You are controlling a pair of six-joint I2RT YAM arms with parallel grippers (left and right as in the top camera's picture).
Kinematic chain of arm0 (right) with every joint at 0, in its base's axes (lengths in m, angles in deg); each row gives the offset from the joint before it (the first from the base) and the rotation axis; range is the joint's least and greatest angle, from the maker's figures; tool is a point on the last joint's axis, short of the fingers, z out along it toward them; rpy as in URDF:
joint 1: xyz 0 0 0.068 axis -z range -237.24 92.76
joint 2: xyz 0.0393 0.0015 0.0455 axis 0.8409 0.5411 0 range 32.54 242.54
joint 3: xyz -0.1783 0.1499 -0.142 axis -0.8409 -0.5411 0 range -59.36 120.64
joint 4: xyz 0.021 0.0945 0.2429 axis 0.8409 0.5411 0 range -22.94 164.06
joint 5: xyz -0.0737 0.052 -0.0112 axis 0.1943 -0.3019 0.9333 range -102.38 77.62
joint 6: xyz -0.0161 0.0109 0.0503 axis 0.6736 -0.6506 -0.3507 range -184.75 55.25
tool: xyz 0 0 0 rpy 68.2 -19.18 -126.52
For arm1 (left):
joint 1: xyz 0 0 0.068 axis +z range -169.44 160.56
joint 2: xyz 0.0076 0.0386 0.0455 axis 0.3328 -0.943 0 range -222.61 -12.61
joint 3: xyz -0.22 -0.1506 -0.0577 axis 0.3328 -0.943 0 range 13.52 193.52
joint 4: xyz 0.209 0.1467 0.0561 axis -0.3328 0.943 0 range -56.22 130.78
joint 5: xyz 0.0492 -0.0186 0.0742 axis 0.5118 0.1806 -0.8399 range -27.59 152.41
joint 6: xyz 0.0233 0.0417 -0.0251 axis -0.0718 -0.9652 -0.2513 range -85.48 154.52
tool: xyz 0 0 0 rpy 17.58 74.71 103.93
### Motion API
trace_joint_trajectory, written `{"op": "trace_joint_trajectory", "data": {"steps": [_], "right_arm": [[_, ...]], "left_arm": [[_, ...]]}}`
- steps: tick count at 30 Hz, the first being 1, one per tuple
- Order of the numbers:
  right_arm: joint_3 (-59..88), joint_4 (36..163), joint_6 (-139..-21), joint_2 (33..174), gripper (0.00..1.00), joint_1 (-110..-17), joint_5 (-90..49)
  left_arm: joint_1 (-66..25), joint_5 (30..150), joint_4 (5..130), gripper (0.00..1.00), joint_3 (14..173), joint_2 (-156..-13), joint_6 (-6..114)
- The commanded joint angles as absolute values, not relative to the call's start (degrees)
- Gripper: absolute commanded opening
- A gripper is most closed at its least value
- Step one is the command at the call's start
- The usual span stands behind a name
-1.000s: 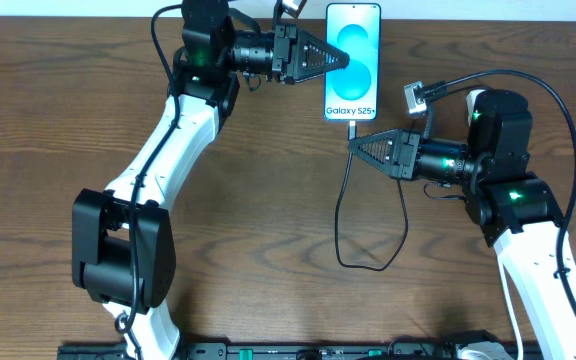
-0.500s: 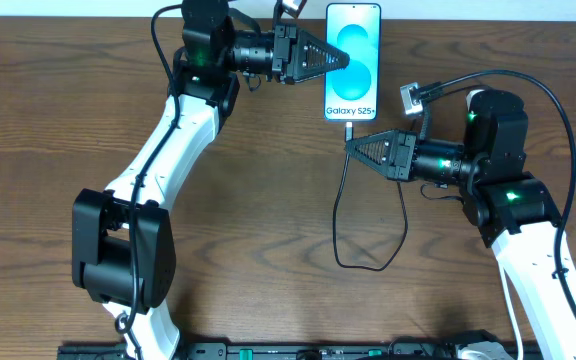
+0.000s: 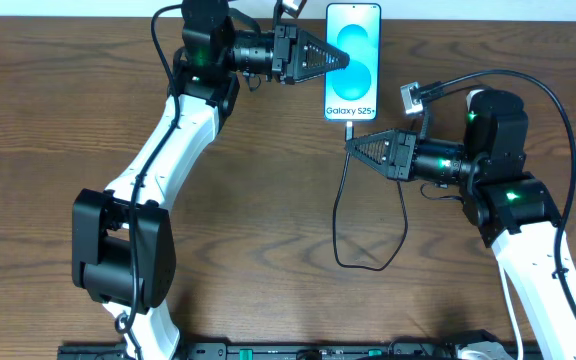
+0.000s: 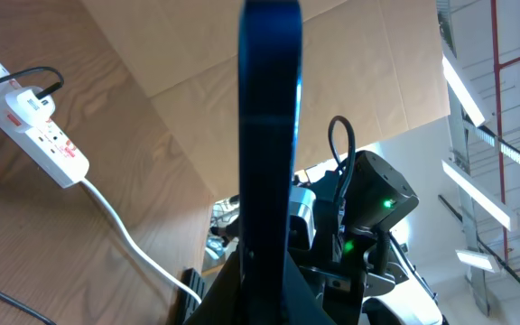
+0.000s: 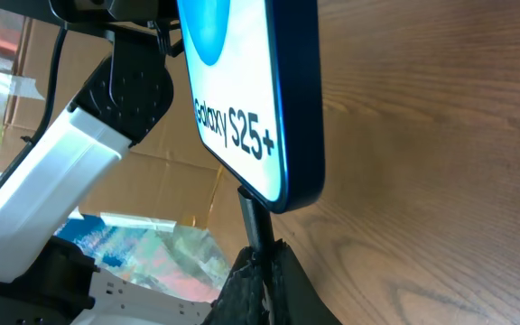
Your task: Plug charger to phone and switch on socket
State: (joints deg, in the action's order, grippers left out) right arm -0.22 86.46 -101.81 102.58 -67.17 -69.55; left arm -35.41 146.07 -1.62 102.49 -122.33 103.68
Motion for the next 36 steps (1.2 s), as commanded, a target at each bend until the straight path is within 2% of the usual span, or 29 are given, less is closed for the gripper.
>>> {"op": "trace_joint_trajectory", "data": {"steps": [1, 36], "right_arm": [[-0.1, 86.1, -102.2, 102.3, 0.01, -67.4, -70.0], [-0.1, 83.2, -103.1, 102.3, 0.01, -67.3, -69.9]], "left_arm": [[-35.5, 145.6, -2.3, 0.07, 103.6, -121.3, 103.3], [-35.5, 146.9, -2.3, 0.07, 103.6, -121.3, 102.2]]}}
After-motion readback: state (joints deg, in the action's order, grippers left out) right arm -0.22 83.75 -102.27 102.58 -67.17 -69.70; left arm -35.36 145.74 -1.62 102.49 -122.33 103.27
